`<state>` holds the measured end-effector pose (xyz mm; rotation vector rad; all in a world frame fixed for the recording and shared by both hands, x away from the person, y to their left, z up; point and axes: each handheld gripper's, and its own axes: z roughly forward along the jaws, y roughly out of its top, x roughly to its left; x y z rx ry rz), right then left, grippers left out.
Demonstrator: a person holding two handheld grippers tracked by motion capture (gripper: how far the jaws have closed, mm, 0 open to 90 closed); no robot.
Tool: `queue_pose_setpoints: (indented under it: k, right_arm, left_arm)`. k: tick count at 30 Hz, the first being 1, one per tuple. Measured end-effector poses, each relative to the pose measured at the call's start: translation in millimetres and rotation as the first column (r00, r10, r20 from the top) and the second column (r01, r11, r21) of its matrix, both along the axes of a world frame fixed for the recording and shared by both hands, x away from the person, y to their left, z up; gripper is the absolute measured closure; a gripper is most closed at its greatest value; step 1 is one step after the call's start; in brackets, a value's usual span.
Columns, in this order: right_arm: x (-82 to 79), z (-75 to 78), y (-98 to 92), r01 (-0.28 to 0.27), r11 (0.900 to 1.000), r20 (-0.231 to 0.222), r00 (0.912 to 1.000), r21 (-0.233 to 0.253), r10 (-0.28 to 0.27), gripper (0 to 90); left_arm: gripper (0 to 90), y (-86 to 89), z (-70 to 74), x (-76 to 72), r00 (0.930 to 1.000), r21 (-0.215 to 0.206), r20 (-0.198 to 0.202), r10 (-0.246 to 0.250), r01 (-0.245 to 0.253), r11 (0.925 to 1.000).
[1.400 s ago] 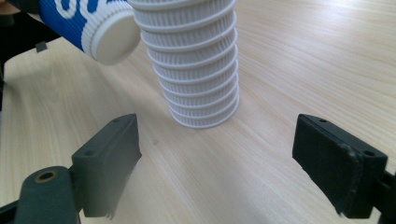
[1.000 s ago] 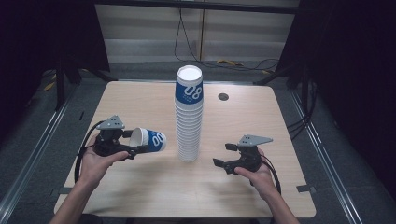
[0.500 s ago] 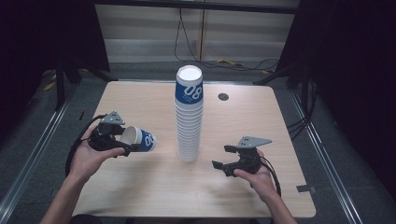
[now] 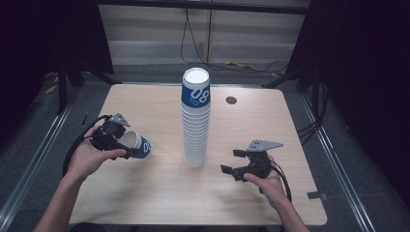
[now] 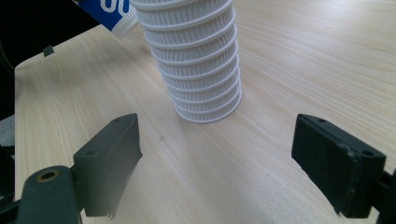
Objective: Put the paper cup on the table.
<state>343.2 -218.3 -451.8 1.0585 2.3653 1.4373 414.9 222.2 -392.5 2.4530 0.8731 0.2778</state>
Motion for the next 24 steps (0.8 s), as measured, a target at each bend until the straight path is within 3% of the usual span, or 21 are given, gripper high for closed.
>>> queue_pose_setpoints:
  k: [3,5,8,11,15,22,24]
  right_arm:
    - [-0.4,-0.2,1.3,-0.010,1.000,0.001,0.9999,-0.008,0.010,15.8]
    - [0.1,-0.6,1.4,-0.011,1.000,0.000,0.9999,-0.008,0.011,15.8]
    - [0.5,-0.9,1.2,-0.011,1.000,-0.004,0.9999,-0.006,0.011,15.8]
    - [0.7,-1.0,1.1,-0.009,1.000,-0.004,0.9999,-0.005,0.009,15.8]
    - [0.4,-1.2,1.7,-0.011,1.000,-0.006,0.9999,-0.006,0.011,15.8]
    - [0.4,-0.8,1.0,-0.010,1.000,-0.004,0.9999,-0.005,0.010,15.8]
    - [0.4,-0.9,1.1,-0.011,1.000,-0.005,0.9999,-0.005,0.011,15.8]
  left_arm:
    - [19.6,-2.9,-2.5,3.9,0.9975,0.057,-0.064,-0.030,0.034,0.9978]
    - [19.6,-4.3,-3.9,6.6,0.9982,0.095,-0.059,-0.008,0.013,0.9954]
    - [19.6,-5.0,-5.6,11.9,0.9945,0.114,-0.104,-0.012,0.024,0.9932]
    - [19.6,-7.4,-9.4,15.6,0.9941,0.162,-0.105,0.024,-0.007,0.9868]
    - [18.8,-11.4,-16.6,20.5,0.9904,0.189,-0.137,0.017,0.009,0.9820]
    - [15.6,-14.9,-21.4,24.8,0.9910,0.173,-0.130,0.035,-0.012,0.9849]
    - [15.0,-15.1,-25.1,26.4,0.9915,0.150,-0.123,0.040,-0.021,0.9885]
